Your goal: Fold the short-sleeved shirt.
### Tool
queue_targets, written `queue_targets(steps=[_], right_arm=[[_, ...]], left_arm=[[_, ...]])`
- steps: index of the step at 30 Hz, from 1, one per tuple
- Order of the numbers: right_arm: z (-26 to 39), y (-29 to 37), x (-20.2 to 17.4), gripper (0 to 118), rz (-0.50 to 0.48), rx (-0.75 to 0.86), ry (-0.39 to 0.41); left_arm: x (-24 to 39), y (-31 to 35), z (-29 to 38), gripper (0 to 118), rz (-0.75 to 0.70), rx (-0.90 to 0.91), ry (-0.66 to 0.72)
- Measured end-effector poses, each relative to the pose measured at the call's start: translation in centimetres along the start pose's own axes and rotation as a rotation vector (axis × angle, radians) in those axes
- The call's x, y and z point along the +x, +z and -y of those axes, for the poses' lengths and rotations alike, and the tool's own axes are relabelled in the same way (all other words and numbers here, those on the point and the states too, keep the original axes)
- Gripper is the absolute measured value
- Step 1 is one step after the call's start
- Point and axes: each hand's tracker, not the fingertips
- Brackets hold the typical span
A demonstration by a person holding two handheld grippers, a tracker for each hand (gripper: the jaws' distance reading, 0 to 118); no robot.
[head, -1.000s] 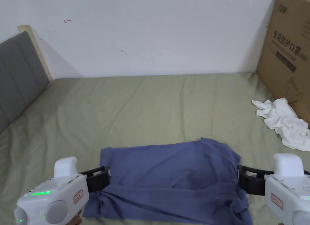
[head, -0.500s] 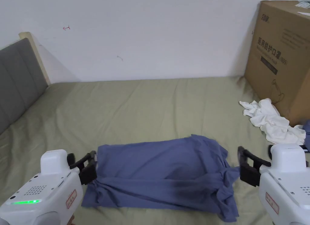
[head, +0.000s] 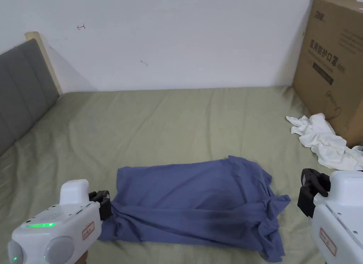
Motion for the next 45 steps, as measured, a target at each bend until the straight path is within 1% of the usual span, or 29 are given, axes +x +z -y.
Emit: queue_targets(steps=[1, 2, 3, 4, 5, 6, 8, 11, 13, 20, 22, 23, 25, 26, 27, 28, 30, 31, 32, 33, 34, 35, 36, 37, 39, 41, 43, 44, 45], right_arm=[[0.2, -0.3, 0.1, 6, 0.003, -0.005, 0.0], [0.3, -0.6, 0.1, 6, 0.004, -0.012, 0.0], [0.5, -1.0, 0.2, 6, 0.003, -0.021, -0.002], [0.7, -1.4, 0.2, 6, 0.002, -0.031, -0.003], [0.9, -1.8, 0.3, 6, 0.002, -0.04, -0.002], [1.1, -2.2, 0.3, 6, 0.002, -0.051, 0.002], [1.5, -3.0, 0.4, 6, 0.007, -0.07, 0.017], [2.3, -4.3, 0.5, 6, 0.011, -0.104, 0.028], [2.8, -5.1, 0.8, 6, 0.005, -0.131, 0.011], [3.9, -7.3, 1.0, 6, -0.003, -0.182, 0.011], [4.1, -7.9, 1.1, 6, -0.026, -0.199, -0.025], [4.2, -8.1, 1.2, 6, -0.032, -0.205, -0.037], [4.6, -8.6, 1.2, 6, -0.036, -0.217, -0.055], [4.9, -8.8, 1.3, 6, -0.034, -0.228, -0.063], [5.1, -9.1, 1.4, 6, -0.033, -0.242, -0.071], [5.5, -9.3, 1.5, 6, -0.03, -0.261, -0.082], [6.5, -9.9, 1.9, 8, -0.026, -0.306, -0.127], [7.2, -10.5, 2.2, 13, -0.029, -0.348, -0.147], [7.9, -11.0, 2.4, 22, -0.033, -0.385, -0.159], [8.8, -11.7, 2.6, 36, -0.026, -0.43, -0.159], [9.8, -12.4, 2.7, 56, -0.017, -0.485, -0.139], [10.7, -12.9, 2.6, 88, -0.018, -0.527, -0.124], [11.7, -13.6, 2.5, 105, -0.014, -0.578, -0.106], [12.7, -14.1, 2.5, 112, -0.015, -0.613, -0.114], [14.5, -14.7, 2.2, 113, -0.046, -0.645, -0.128], [16.0, -15.1, 1.5, 113, -0.016, -0.701, -0.104], [17.1, -15.4, 0.9, 107, -0.014, -0.74, -0.095], [17.6, -15.5, 0.6, 92, -0.022, -0.752, -0.094], [18.0, -15.6, 0.2, 73, -0.02, -0.758, -0.091]], left_arm=[[-0.4, -1.0, 0.1, 7, -0.005, -0.03, -0.004], [-0.7, -2.1, 0.1, 12, -0.024, -0.067, -0.011], [-1.1, -3.5, 0.1, 23, -0.035, -0.132, -0.013], [-1.5, -4.8, 0.2, 41, -0.04, -0.189, -0.012], [-2.0, -6.1, 0.2, 71, -0.04, -0.249, -0.012], [-2.4, -7.2, 0.5, 86, -0.047, -0.281, -0.009], [-3.0, -9.1, 1.1, 91, -0.083, -0.328, 0.0], [-4.0, -11.7, 2.0, 112, -0.126, -0.388, 0.015], [-4.7, -13.3, 2.6, 116, -0.148, -0.408, 0.029], [-5.7, -16.8, 4.0, 116, -0.181, -0.474, 0.065], [-5.5, -17.7, 4.5, 114, -0.197, -0.495, 0.047], [-5.2, -17.9, 4.7, 100, -0.21, -0.503, 0.037], [-4.8, -18.0, 5.3, 55, -0.15, -0.518, 0.008], [-4.3, -18.0, 5.5, 44, -0.156, -0.52, 0.002], [-3.7, -17.9, 5.5, 37, -0.175, -0.504, -0.034], [-3.2, -17.7, 5.6, 25, -0.166, -0.502, -0.076], [-2.7, -17.5, 5.6, 12, -0.164, -0.496, -0.098], [-2.9, -17.3, 5.4, 12, -0.109, -0.489, -0.08], [-3.1, -17.0, 5.2, 12, -0.124, -0.488, -0.075], [-3.2, -16.5, 4.9, 12, -0.12, -0.478, -0.072], [-3.4, -15.7, 4.4, 12, -0.089, -0.446, -0.048], [-3.5, -15.1, 4.0, 12, -0.074, -0.423, -0.022], [-3.9, -14.5, 3.4, 12, -0.056, -0.406, 0.006], [-4.0, -13.9, 3.0, 12, -0.035, -0.398, 0.023], [-4.2, -12.8, 2.4, 12, -0.024, -0.372, 0.042], [-4.4, -12.3, 1.9, 12, -0.01, -0.364, 0.061], [-4.7, -12.1, 1.8, 12, -0.004, -0.359, 0.078], [-4.7, -12.2, 1.8, 12, -0.004, -0.36, 0.082], [-4.8, -12.3, 1.9, 12, -0.004, -0.362, 0.089]])
